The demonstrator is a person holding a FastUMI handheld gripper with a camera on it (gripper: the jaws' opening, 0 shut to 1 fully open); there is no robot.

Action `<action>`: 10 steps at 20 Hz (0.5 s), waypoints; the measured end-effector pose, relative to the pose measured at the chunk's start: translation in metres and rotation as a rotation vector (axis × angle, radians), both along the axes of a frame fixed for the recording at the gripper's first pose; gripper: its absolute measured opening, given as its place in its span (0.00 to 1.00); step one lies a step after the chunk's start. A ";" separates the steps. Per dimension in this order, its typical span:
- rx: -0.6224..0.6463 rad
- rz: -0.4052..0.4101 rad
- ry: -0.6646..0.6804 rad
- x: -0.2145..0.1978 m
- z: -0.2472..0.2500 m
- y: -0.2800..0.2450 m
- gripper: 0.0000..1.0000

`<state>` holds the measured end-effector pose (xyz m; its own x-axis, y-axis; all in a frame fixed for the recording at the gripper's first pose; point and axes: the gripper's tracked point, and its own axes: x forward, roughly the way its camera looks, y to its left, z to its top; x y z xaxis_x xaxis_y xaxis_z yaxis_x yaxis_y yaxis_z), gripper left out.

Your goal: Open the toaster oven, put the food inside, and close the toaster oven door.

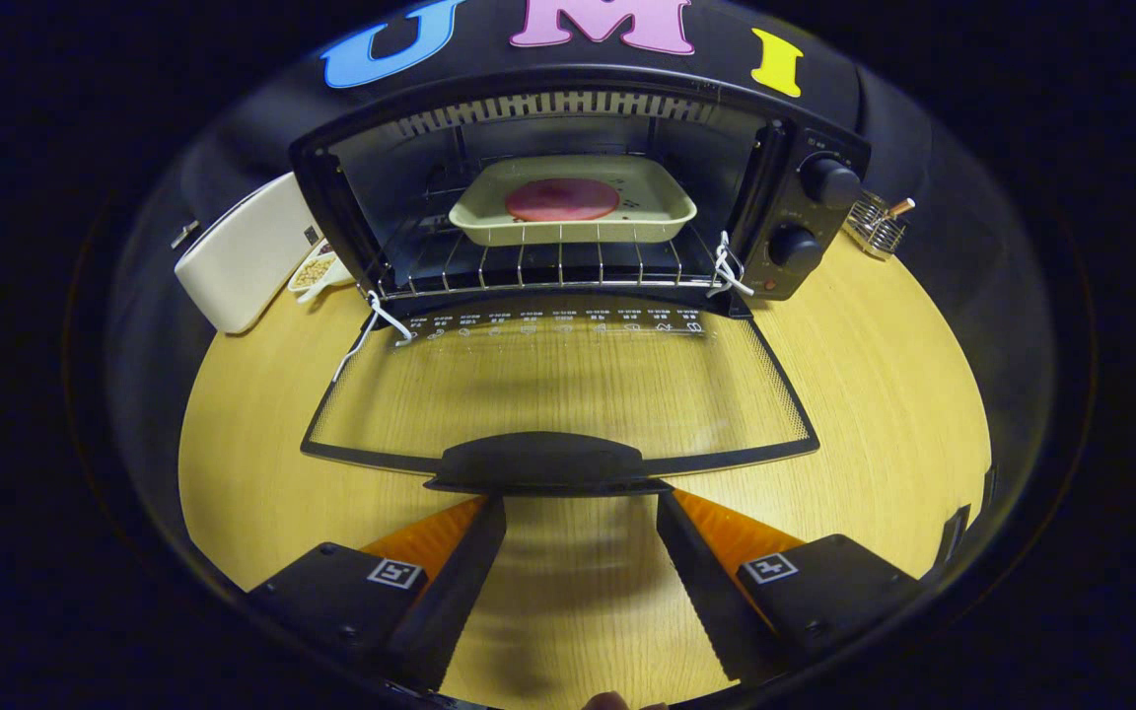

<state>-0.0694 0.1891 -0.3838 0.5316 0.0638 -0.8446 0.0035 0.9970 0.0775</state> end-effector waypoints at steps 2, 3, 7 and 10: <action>0.004 0.005 -0.027 0.000 0.008 -0.001 1.00; 0.002 0.010 -0.042 0.001 0.012 -0.001 1.00; -0.005 0.020 -0.118 0.005 0.029 -0.006 1.00; 0.010 -0.014 -0.178 0.010 0.050 -0.014 1.00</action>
<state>-0.0597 0.1749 -0.3337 0.6734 0.0631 -0.7366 0.0027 0.9961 0.0878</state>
